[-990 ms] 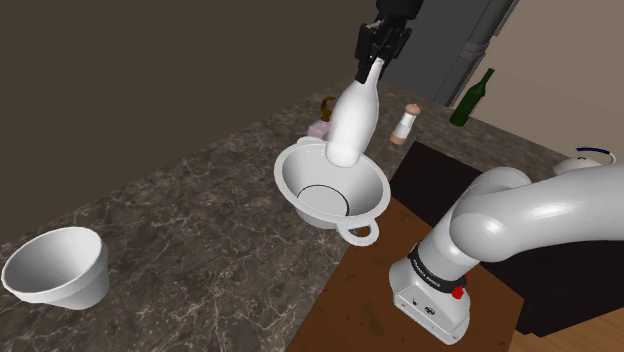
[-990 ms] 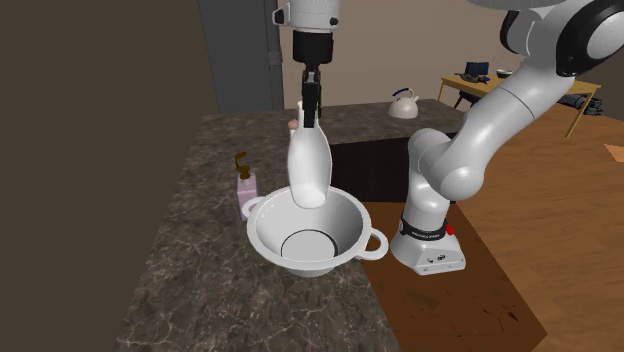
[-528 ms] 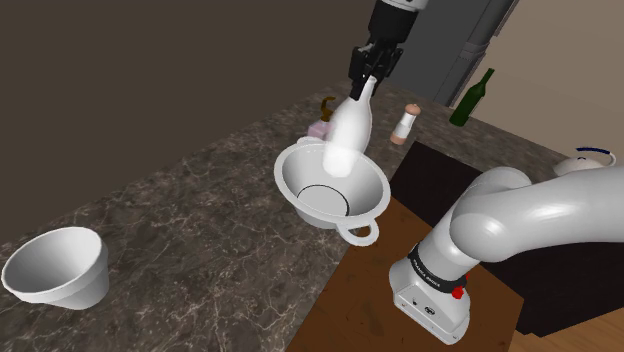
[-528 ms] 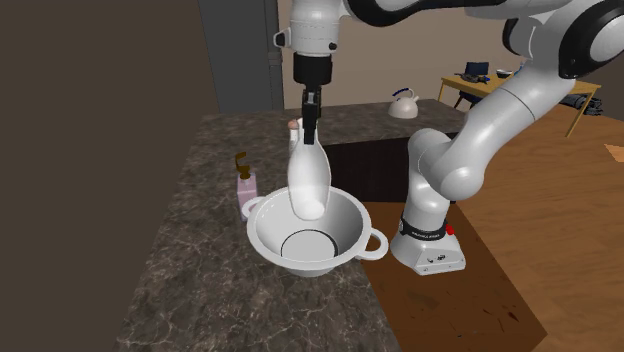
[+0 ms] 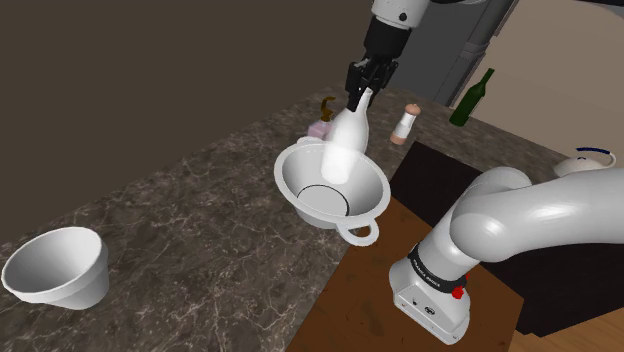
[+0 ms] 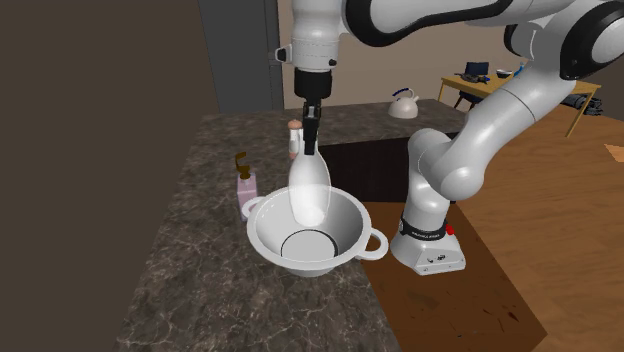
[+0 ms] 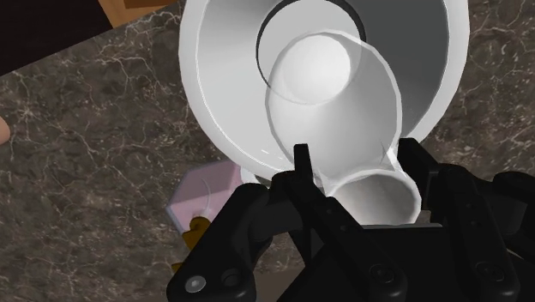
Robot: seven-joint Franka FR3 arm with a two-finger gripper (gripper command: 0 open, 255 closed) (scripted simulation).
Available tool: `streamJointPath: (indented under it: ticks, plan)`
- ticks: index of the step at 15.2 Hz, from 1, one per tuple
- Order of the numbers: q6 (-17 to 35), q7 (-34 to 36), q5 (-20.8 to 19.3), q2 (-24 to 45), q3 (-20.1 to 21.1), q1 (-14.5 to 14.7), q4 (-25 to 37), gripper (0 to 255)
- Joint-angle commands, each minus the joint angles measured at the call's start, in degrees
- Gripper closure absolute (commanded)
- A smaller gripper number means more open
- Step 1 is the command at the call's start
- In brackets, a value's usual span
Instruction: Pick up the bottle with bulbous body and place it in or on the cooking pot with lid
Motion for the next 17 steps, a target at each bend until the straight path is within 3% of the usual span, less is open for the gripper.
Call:
streamJointPath:
  ticks: [1, 3, 4, 9, 13, 17]
  plan:
    - [0.05, 0.00, 0.00, 0.00, 0.00, 0.00, -0.01, 255]
    - [0.05, 0.00, 0.00, 0.00, 0.00, 0.00, -0.01, 255]
    - [0.05, 0.00, 0.00, 0.00, 0.00, 0.00, -0.01, 0]
    - [0.05, 0.00, 0.00, 0.00, 0.00, 0.00, -0.01, 0]
    - [-6.91, 0.08, -0.22, 1.07, -0.21, -0.11, 8.01, 0]
    - [-6.91, 0.08, -0.22, 1.07, -0.21, -0.11, 8.01, 0]
